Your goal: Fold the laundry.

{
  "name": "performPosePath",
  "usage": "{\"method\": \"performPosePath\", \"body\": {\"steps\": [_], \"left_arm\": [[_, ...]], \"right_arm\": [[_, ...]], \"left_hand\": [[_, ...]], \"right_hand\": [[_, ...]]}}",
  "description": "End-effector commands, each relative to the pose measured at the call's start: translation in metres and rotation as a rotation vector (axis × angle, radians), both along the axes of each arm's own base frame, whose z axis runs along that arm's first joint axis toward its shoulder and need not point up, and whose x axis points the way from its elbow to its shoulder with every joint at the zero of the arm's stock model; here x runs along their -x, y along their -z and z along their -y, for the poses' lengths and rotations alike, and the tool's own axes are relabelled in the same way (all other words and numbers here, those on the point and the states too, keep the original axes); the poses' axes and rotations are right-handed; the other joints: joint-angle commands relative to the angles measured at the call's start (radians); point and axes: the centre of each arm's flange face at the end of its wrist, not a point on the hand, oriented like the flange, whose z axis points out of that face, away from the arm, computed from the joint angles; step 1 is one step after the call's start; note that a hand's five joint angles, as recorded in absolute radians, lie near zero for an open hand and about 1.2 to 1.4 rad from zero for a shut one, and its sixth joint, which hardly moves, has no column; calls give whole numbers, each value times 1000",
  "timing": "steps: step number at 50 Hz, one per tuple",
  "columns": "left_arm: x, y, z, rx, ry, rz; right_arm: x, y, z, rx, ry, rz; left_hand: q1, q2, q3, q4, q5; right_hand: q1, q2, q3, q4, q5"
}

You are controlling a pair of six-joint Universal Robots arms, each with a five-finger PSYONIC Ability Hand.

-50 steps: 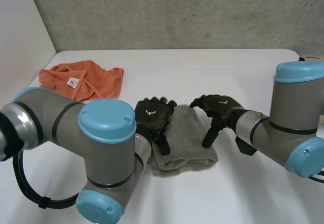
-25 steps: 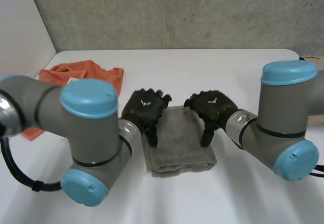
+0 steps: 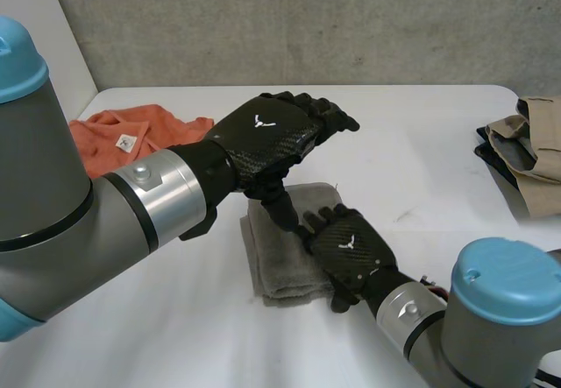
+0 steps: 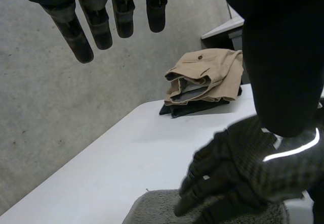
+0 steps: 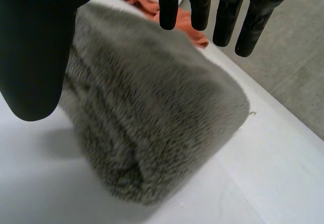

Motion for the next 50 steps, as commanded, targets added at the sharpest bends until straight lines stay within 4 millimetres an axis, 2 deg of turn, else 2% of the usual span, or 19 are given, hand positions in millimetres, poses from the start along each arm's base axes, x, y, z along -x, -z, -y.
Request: {"method": "performPosePath", "body": {"steps": [1,8,19,31,39,50], "left_arm": [[0,3,3,-2,-20,5],[0,3,3,-4,-20,4],[0,6,5,-9,-37,10],[0,7,5,-11,-37,12],[-1,7,6,-11,-40,12],[-1,8,7,-14,-43,14]], "right_arm": [[-7,21,7,35,-14,-28],[-15,21,16,77,-13,-3],[-22,35,25,92,-25,-44],[-31,31,38,135,-20,-35],[-39,36,45,135,-33,-32],[-47,31,56,164,-37,-9]], "left_hand": [[29,22,16,22,3],[23,16,10,16,-3],[18,10,4,10,-9],[15,7,1,7,-12],[15,7,1,7,-12],[18,10,4,10,-9]], "right_hand": [[-14,-44,-38,-58,-60],[-14,-44,-38,-58,-60],[-14,-44,-38,-58,-60],[-14,-44,-38,-58,-60],[217,186,192,172,170],[466,435,441,422,420]]}}
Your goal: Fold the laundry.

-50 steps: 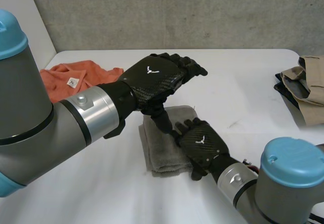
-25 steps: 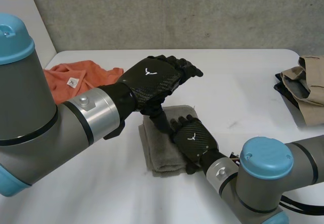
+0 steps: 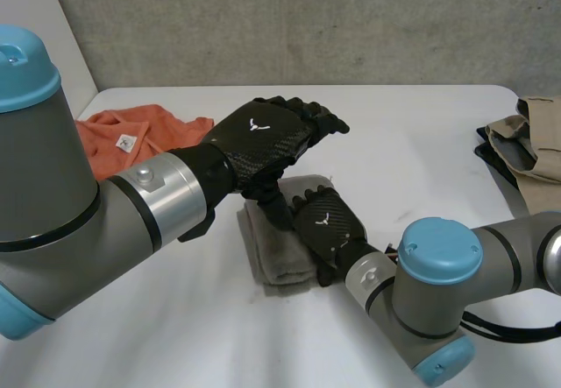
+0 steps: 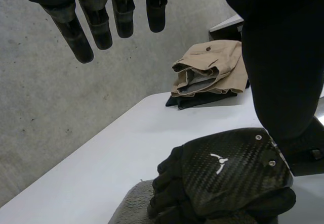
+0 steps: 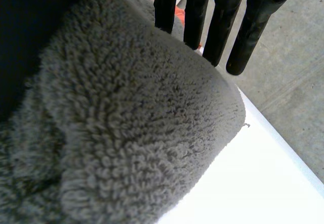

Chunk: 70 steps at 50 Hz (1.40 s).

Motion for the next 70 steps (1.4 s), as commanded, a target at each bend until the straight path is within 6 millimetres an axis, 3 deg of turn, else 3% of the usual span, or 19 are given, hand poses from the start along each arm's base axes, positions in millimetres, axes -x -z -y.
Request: {"method": "performPosePath", "body": {"steps": [1,5,17,19,23,27,31,35,43,50,56,64,68,70], "left_arm": [[0,0,1,0,-2,0],[-2,1,3,-2,-8,1],[-5,-2,7,6,-24,-4],[-6,-2,8,6,-27,-4],[-6,-2,9,5,-28,-3],[-6,-2,9,5,-30,-3],[-6,-2,10,6,-31,-4],[-6,-2,10,5,-31,-3],[-7,-4,9,11,-31,-7],[-14,-14,13,33,-56,-23],[-17,-17,19,43,-73,-30],[-21,-24,20,26,-89,-72],[-23,-25,25,25,-102,-84],[-23,-25,25,24,-104,-85]], "right_arm": [[-6,-3,7,20,-7,17],[-9,-5,13,29,-1,26],[-17,-5,25,40,3,37],[-18,-4,25,34,1,31],[-17,-2,25,11,3,14],[-15,-3,23,-10,6,-1],[-14,-4,24,-14,1,-1],[-16,-2,28,-7,-1,1],[-15,-14,35,19,13,16],[27,-51,89,101,102,73],[42,-82,120,201,22,128],[68,-148,175,446,23,206],[95,-186,198,519,39,269],[118,-204,212,533,44,312]], "left_hand": [[21,10,4,10,-9],[24,13,7,13,-6],[27,16,10,16,-3],[30,19,13,19,0],[30,19,13,19,0],[30,19,13,19,0],[30,19,13,19,0],[30,19,13,19,0],[27,16,10,16,-3],[27,16,10,16,-3],[27,16,10,16,-3],[30,19,13,19,0],[33,22,16,22,3],[33,22,16,22,3]], "right_hand": [[340,294,284,285,414],[487,441,431,432,561],[540,494,484,485,615],[526,480,469,471,600],[285,239,229,230,359],[282,236,226,227,356],[411,365,354,355,485],[1013,967,957,958,1087],[1015,969,959,960,1089],[1015,969,959,960,1089],[1015,969,959,960,1089],[1015,969,959,960,1089],[1015,969,959,960,1089],[1015,969,959,960,1089]]}}
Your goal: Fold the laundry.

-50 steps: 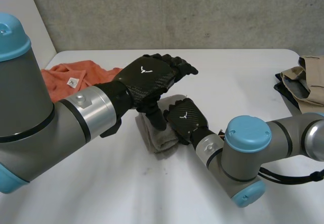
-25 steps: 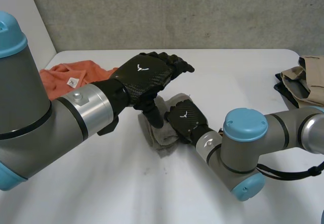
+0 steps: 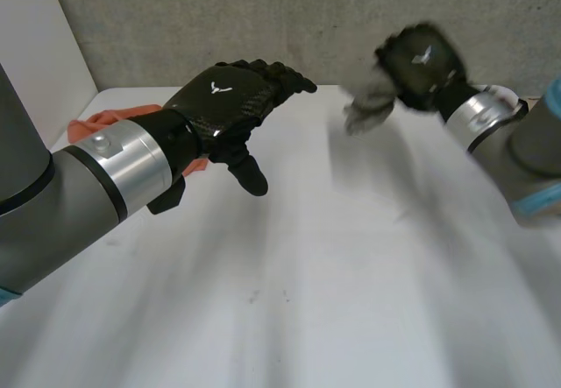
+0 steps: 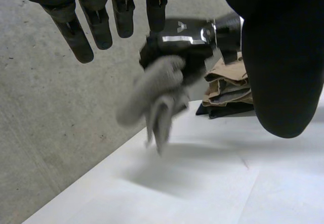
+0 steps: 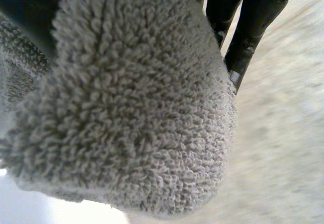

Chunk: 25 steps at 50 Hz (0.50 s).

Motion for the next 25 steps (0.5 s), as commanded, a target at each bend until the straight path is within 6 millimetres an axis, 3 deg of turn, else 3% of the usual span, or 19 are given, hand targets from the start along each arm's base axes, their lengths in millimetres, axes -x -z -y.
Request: {"method": "performPosePath", "body": {"steps": [1,7,10,11,18,25], "left_arm": [[-2,-1,4,-7,-13,-20],[-2,0,4,-11,-13,-18],[-3,1,5,-12,-15,-17],[-3,0,5,-11,-15,-18],[-3,1,5,-12,-17,-17],[-3,2,6,-18,-17,-14]], "right_arm": [[56,-59,41,103,12,114],[129,-81,77,197,44,175],[149,-78,85,204,44,176],[165,-72,92,203,45,168],[216,-29,112,137,55,118],[245,14,121,70,68,96]], "left_hand": [[32,22,16,22,3],[32,22,16,22,3],[32,22,16,22,3],[32,22,16,22,3],[32,22,16,22,3],[32,22,16,22,3]], "right_hand": [[504,247,265,223,324],[504,247,265,223,324],[504,247,265,223,324],[504,247,265,223,324],[504,247,265,223,324],[504,247,265,223,324]]}}
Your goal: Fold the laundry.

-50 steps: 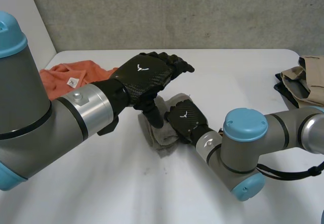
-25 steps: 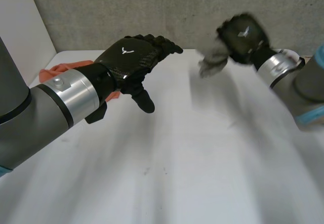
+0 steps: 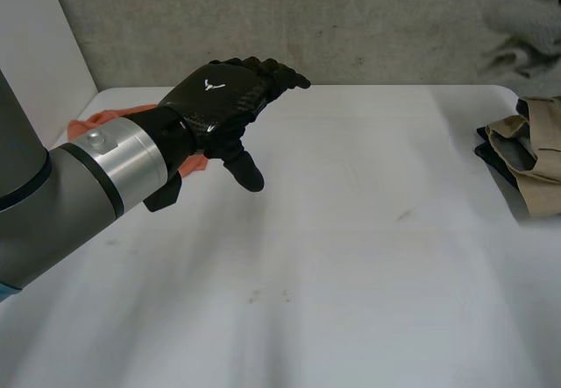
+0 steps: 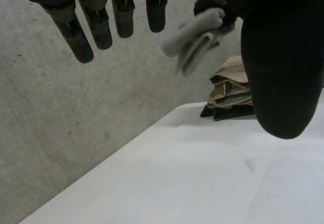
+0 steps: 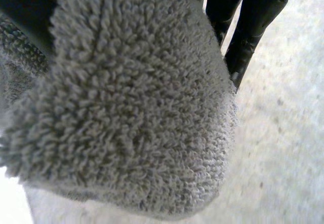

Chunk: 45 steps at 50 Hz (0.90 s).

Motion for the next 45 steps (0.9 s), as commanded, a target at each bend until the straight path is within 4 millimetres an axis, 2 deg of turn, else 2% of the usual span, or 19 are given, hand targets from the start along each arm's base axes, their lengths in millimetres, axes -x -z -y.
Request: {"method": "performPosePath", "body": {"steps": [1,9,12,13,17,27,31,35,41,45], "left_arm": [[0,2,1,-6,-2,3],[1,5,2,-11,-3,6],[0,6,2,-16,-5,9],[0,7,2,-18,-5,10],[0,7,2,-20,-5,11],[1,7,3,-10,-5,6],[1,8,3,-13,-5,7],[1,8,3,-13,-5,7],[1,9,4,-13,-5,7],[1,9,3,-14,-5,8]], "right_arm": [[35,55,10,-87,8,-28],[79,89,7,-153,43,-32],[87,92,4,-167,48,-34],[96,94,1,-183,59,-28],[112,91,-4,-191,79,-31],[115,78,-6,-194,67,-21],[124,59,-9,-175,84,-13],[123,49,-12,-168,85,-13],[123,61,-13,-199,78,-5],[124,82,-12,-236,77,13]], "left_hand": [[33,25,19,25,6],[33,25,19,25,6],[33,25,19,25,6],[33,25,19,25,6],[33,25,19,25,6],[36,28,22,28,9],[36,28,22,28,9],[36,28,22,28,9],[36,28,22,28,9],[36,28,22,28,9]], "right_hand": [[504,247,265,218,325],[504,247,265,218,325],[504,247,265,218,325],[504,247,265,218,325],[504,247,265,218,325],[504,247,265,218,325],[504,247,265,218,325],[504,247,265,218,325],[504,247,265,218,325],[504,247,265,218,325]]}}
